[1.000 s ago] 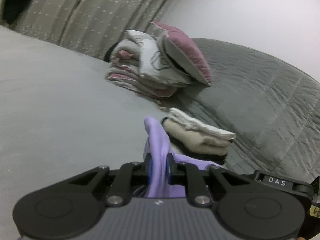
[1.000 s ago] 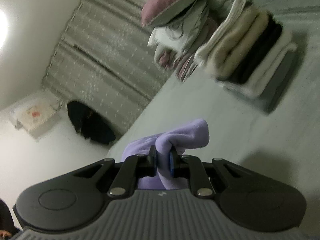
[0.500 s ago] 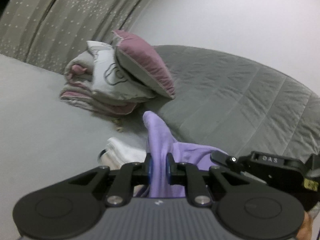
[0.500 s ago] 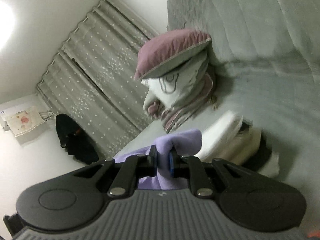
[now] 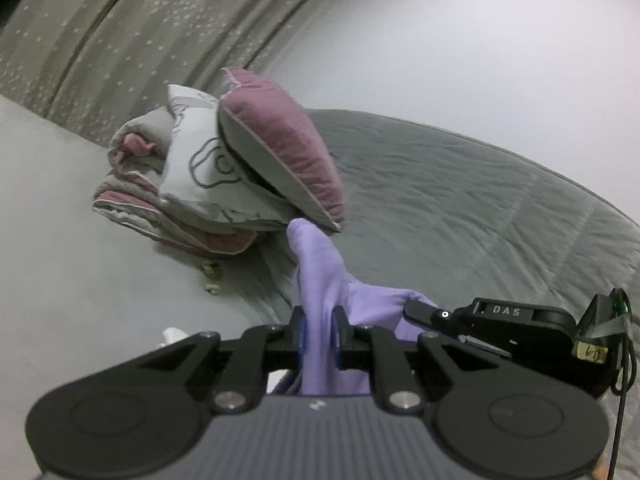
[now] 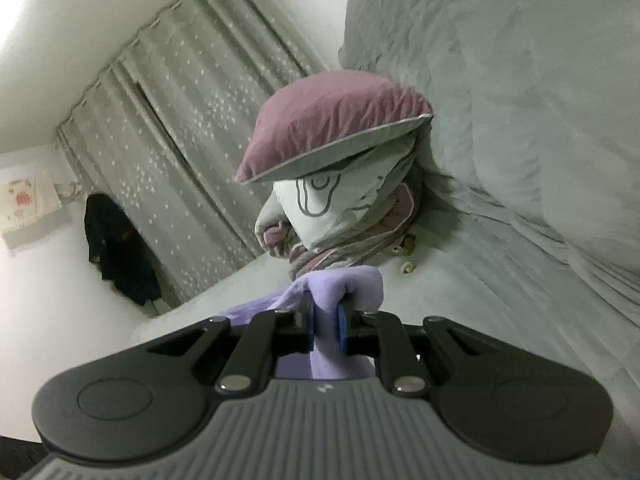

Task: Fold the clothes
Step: 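Carry the folded trousers with both grippers to the clothes stack, then lower the trousers onto the stack and open both grippers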

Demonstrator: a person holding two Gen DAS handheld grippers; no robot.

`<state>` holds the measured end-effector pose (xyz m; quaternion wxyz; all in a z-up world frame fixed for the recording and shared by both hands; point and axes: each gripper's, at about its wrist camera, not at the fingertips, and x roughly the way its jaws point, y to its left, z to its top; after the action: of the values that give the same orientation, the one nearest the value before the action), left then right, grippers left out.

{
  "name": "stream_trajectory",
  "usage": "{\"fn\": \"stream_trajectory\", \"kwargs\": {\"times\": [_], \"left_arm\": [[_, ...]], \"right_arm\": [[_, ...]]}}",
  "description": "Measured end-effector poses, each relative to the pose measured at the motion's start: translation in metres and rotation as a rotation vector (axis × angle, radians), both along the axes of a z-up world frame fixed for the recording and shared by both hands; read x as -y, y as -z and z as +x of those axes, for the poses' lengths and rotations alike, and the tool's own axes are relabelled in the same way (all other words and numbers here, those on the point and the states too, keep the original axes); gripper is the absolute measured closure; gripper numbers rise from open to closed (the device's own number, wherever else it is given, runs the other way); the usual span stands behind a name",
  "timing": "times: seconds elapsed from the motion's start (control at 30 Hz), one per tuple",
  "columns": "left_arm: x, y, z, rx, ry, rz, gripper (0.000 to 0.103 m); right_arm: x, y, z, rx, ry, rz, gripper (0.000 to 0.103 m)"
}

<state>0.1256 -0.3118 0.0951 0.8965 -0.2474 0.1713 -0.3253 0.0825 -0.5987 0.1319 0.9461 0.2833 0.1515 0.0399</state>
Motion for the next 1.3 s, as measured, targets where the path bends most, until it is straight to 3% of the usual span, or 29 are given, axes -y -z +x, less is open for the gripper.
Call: {"fn": "stream_trajectory", "kwargs": {"times": [0.2,0.3,0.37,0.47,0.73,0.87,1.0,1.03,1.1,1.3], "left_arm": [[0.002,0.033,0.037,-0.111,-0.071,0.057,0.090],[0.003,0.047,0.048,-0.136,-0.103,0.117,0.090],[0.000,0.051,0.050,-0.125,-0.100,0.139,0.089],[-0.005,0.049,0.048,-0.095,-0.104,0.159,0.084],[0.005,0.025,0.044,0.017,-0.053,0.164,0.084],[0.018,0.033,0.043,0.004,0.013,0.181,0.084],[0.024,0.058,0.036,0.003,0.070,0.209,0.084],[0.024,0.064,0.035,0.005,0.083,0.214,0.084],[0.025,0.076,0.034,0.012,0.110,0.220,0.087],[0.035,0.072,0.021,0.064,0.134,0.252,0.088]], "right_arm": [[-0.001,0.035,0.054,-0.088,-0.022,-0.049,0.088],[0.001,0.038,0.050,-0.082,-0.012,-0.069,0.083],[0.002,0.039,0.047,-0.078,-0.006,-0.083,0.083],[0.004,0.042,0.043,-0.071,0.004,-0.104,0.070],[0.009,0.048,0.031,-0.054,0.028,-0.159,0.070],[-0.009,0.040,0.032,-0.003,-0.028,-0.185,0.070],[-0.023,0.060,0.038,-0.065,-0.036,-0.264,0.070],[-0.023,0.068,0.040,-0.092,-0.024,-0.287,0.071],[-0.019,0.086,0.041,-0.145,0.019,-0.339,0.093],[0.000,0.104,0.031,-0.127,0.072,-0.291,0.096]]}}
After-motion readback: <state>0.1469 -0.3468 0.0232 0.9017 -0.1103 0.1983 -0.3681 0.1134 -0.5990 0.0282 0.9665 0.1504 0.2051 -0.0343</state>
